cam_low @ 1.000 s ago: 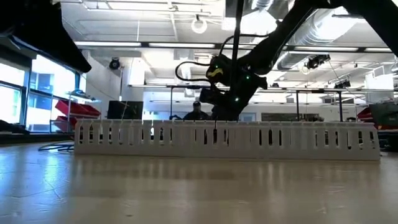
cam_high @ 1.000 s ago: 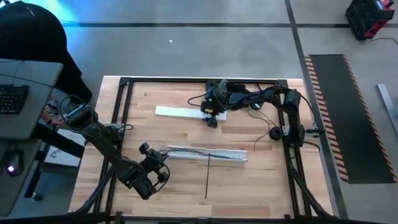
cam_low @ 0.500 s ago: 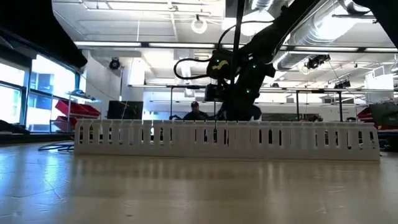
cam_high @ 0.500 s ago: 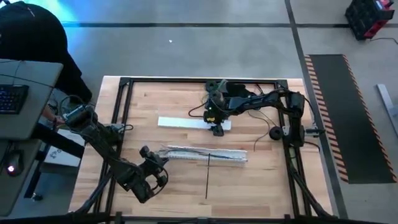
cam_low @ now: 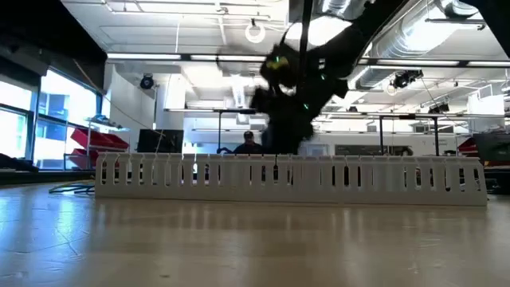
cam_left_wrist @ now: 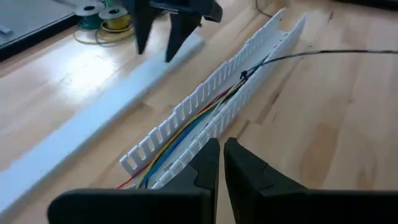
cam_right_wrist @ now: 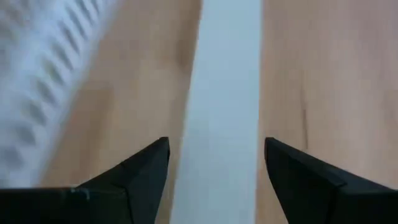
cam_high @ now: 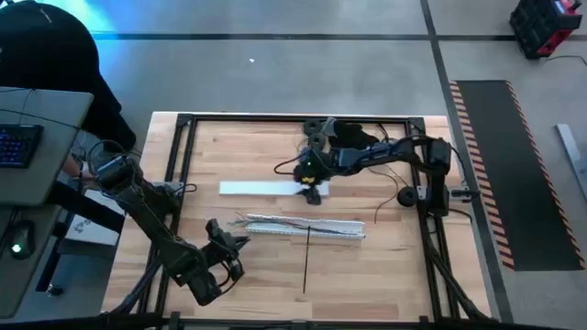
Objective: Ziptie cables
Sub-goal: Close the white cable duct
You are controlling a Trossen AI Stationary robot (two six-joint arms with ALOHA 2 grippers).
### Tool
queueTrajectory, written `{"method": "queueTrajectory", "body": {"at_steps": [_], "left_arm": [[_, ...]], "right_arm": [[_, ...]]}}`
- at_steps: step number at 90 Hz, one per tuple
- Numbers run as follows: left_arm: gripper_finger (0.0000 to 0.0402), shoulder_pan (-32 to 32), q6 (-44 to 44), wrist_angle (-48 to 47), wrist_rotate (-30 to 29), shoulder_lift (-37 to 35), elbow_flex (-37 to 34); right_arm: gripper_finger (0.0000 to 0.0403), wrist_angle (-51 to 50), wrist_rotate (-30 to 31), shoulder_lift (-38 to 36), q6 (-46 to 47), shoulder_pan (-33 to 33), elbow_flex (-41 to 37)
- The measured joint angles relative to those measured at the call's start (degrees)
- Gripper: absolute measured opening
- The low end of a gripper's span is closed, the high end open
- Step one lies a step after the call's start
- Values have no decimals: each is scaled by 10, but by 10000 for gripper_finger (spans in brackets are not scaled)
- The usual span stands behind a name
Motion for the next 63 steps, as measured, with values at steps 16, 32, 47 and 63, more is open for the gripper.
{"method": "queueTrajectory", "body": {"at_steps": [16, 32, 47, 63], "left_arm": [[7, 0, -1, 1, 0, 3, 0], [7, 2, 0, 2, 0, 3, 0], [7, 2, 0, 4, -4, 3, 0], [7, 2, 0, 3, -8, 3, 0]], "right_arm": [[245, 61, -4, 14, 22, 5, 0], [251, 180, -20, 61, 53, 31, 1], [266, 236, 98, 99, 5, 74, 2], [262, 200, 102, 118, 11, 71, 3]]}}
